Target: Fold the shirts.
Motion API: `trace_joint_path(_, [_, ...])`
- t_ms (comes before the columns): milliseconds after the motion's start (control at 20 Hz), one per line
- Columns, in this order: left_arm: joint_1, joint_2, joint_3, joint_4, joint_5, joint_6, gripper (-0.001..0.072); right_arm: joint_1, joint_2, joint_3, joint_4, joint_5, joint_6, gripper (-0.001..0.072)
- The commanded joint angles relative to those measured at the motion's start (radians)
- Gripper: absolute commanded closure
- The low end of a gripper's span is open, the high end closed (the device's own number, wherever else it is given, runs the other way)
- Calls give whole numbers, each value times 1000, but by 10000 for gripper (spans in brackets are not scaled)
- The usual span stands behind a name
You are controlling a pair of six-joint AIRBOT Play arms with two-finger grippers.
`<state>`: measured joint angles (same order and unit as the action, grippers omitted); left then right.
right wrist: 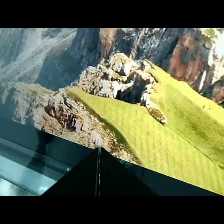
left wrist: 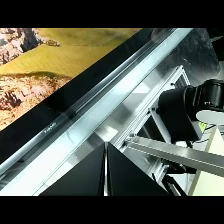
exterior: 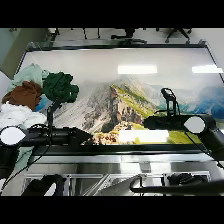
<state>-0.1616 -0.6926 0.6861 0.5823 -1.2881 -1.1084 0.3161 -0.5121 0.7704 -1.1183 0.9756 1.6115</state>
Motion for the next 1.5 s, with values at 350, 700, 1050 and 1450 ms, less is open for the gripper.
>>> trace_joint_path(350, [-1, 1, -8, 0, 1, 0, 696, 0, -1, -5, 3, 0, 1, 694])
trace_joint_path(700, [-29, 0, -8, -6, 257, 0, 695, 0, -1, -5, 3, 0, 1, 694])
trace_joint_path(1050, [148, -56, 18, 320, 721, -21, 339, -2, -30, -5, 48, -42, 2, 685])
trace_joint_path(1450, [681, -727, 301, -19, 378, 24, 145, -8, -147, -5, 52, -59, 66, 9])
